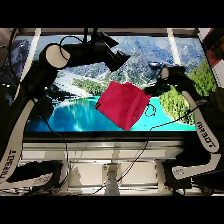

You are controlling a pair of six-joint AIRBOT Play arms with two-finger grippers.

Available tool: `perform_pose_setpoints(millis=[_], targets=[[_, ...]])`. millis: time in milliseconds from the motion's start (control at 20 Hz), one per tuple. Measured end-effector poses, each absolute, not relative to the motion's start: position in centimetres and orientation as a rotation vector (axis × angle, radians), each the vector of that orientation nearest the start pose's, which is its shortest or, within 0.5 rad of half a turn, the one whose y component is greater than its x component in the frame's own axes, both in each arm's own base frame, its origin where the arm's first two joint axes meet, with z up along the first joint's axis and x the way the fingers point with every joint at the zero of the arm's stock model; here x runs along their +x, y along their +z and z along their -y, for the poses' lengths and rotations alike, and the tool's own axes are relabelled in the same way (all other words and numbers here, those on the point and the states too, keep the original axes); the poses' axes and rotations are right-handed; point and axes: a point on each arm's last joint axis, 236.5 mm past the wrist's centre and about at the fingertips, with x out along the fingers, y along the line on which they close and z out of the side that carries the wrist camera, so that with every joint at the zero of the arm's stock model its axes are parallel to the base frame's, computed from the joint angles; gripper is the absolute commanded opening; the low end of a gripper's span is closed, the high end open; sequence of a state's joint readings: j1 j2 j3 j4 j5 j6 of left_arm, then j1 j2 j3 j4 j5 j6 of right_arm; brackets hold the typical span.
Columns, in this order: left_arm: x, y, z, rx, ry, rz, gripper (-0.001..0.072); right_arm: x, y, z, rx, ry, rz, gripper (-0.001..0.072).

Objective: Fold the clothes and pants, and hang the long-sleeved shirts on hangers.

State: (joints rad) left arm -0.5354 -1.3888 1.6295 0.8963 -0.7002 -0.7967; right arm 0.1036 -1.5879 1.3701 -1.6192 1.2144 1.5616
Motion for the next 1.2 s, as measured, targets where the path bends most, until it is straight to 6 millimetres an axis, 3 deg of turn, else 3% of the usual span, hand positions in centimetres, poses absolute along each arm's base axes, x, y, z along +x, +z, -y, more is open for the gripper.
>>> perform_pose_setpoints(millis=[50,100,250,500,600,900,1050,1200], targets=[[41.7,26.1,35.8,0.227,-0.976,-0.246,0.0697,42.4,-4.4,-2.1,-0.105,0.041,-1.42,0.0445],[41.6,26.1,35.8,0.227,-0.976,-0.247,0.0697,42.7,-4.0,-0.9,-0.079,0.019,-1.412,0.0512],[41.6,26.1,35.8,0.227,-0.976,-0.247,0.0697,44.2,-2.2,0.0,0.015,0.024,-1.358,0.0512],[41.7,26.1,35.8,0.227,-0.976,-0.247,0.0697,47.4,1.4,-5.3,0.165,0.292,-1.237,0.0517],[41.6,26.1,35.8,0.226,-0.976,-0.247,0.0697,47.8,1.7,-7.2,0.187,0.386,-1.228,0.0685],[42.1,24.9,36.0,0.228,-0.979,-0.272,0.0697,47.1,-0.3,-14.0,0.028,0.602,-1.236,0.0693],[42.0,23.6,36.3,0.232,-0.993,-0.307,0.0697,46.5,-3.0,-15.5,-0.078,0.62,-1.284,0.0693],[41.6,22.5,36.5,0.241,-1.014,-0.343,0.0697,46.3,-5.6,-15.0,-0.172,0.599,-1.332,0.0693]])
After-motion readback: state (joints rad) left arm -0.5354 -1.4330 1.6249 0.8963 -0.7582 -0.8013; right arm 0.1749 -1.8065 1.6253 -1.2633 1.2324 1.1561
